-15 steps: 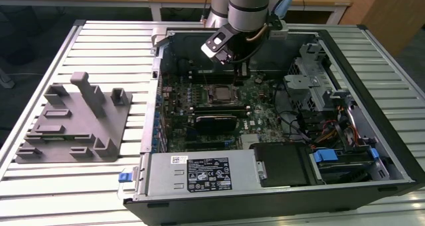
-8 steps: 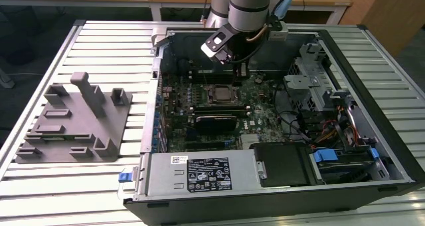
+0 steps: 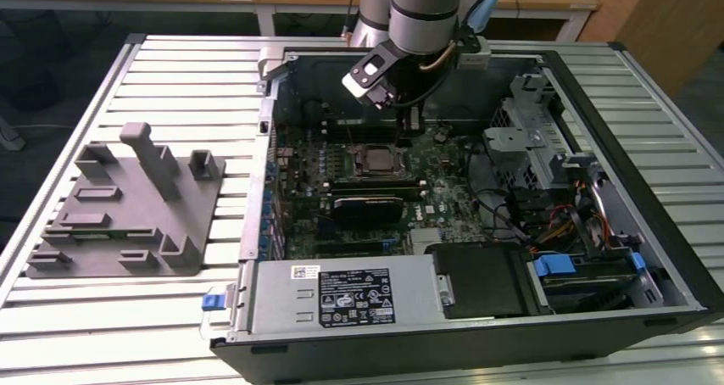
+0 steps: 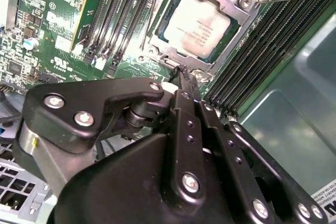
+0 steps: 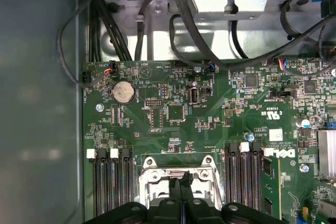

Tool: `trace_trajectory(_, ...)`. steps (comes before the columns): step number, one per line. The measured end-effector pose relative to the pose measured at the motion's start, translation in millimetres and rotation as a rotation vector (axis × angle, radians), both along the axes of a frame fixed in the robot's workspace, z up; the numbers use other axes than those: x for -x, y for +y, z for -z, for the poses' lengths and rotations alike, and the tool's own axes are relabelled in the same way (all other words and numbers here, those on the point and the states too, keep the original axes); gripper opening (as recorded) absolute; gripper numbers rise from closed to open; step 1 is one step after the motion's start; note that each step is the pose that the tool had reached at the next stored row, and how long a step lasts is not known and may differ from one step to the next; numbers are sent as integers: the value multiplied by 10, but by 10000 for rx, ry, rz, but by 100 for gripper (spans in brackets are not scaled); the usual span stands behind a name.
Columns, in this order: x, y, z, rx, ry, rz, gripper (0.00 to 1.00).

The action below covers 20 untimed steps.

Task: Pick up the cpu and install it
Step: 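Close the cpu cover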

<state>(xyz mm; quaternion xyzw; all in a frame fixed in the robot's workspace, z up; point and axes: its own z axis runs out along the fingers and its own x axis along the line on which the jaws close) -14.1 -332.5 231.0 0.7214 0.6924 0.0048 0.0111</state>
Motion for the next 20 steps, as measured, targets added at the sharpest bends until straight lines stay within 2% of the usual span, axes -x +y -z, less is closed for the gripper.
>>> trace_trajectory(5,48,-14,17,1,1,7,11)
trace_trajectory(20,309,-22,99,2,1,85,11)
